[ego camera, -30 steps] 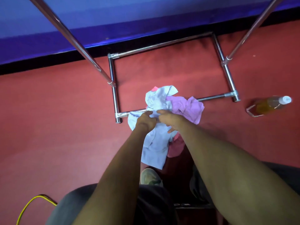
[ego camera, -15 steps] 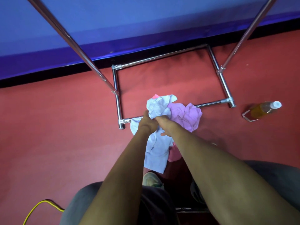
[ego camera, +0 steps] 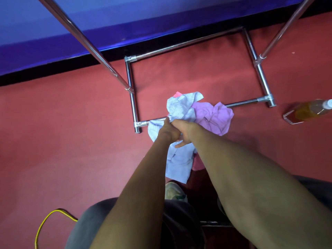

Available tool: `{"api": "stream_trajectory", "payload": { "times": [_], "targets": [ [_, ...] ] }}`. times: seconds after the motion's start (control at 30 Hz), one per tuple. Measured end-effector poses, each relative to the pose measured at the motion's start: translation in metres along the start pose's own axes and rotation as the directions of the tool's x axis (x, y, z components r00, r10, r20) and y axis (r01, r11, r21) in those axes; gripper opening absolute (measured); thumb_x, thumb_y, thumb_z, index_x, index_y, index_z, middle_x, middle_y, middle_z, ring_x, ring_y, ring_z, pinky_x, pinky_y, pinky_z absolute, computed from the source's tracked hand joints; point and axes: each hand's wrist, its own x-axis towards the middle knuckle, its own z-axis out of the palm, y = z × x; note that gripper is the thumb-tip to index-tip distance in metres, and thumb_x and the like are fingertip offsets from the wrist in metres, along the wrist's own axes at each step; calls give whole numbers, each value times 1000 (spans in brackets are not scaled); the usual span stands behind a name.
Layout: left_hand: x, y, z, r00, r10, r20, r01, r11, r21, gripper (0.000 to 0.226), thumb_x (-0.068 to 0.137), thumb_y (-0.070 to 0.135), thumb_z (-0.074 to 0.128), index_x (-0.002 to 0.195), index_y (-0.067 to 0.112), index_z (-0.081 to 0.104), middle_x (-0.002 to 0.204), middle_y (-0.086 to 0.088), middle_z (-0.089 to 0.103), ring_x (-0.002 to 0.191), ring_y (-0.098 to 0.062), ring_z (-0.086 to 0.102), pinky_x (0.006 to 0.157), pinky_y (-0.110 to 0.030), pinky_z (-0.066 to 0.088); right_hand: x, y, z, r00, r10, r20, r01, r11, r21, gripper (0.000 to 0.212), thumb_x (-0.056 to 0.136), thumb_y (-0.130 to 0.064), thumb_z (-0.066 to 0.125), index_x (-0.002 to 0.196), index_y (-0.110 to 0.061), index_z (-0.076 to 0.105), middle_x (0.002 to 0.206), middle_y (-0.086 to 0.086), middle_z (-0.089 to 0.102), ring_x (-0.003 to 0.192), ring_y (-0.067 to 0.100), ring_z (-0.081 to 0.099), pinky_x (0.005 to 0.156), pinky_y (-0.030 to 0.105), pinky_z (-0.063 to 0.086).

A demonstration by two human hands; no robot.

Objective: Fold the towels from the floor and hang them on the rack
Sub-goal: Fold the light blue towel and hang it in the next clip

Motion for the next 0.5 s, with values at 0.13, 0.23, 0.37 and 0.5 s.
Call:
{"api": "stream_trajectory", "payload": {
  "times": [0.13,0.23,0.37,0.5],
  "targets": [
    [4,-3,-1,996,-76,53,67,986,152,72,96,18,56,156,20,15,139,-7,58,124,-29,58,103,-45,49,14,3,7,1000,-10,13,8,992,127,36,89,-40,50,111,-19,67,114,3,69,103,26,67,77,51,60],
    [4,-1,-3,996,-86,6,85,988,130,76,97,25,53,158,18,9,136,-9,60,124,-31,57,102,-43,49,13,-5,9,991,-96,-89,115,966,230,23,91,-24,49,75,-14,63,83,1,69,91,24,66,83,37,58],
    [-1,1,-11,980,47,-195,0,972,234,60,96,28,50,150,18,26,138,-14,53,127,-37,53,106,-44,43,13,-17,15,910,-308,-279,367,910,191,27,65,-27,66,83,-7,67,81,9,74,82,31,73,85,45,61],
    [-31,15,-28,931,224,-289,-156,959,238,26,96,25,50,117,14,43,109,-8,61,108,-35,63,87,-39,50,-54,-25,25,810,-443,-385,507,859,78,22,80,-21,68,92,-2,66,86,7,70,83,26,68,73,33,54]
  ]
}}
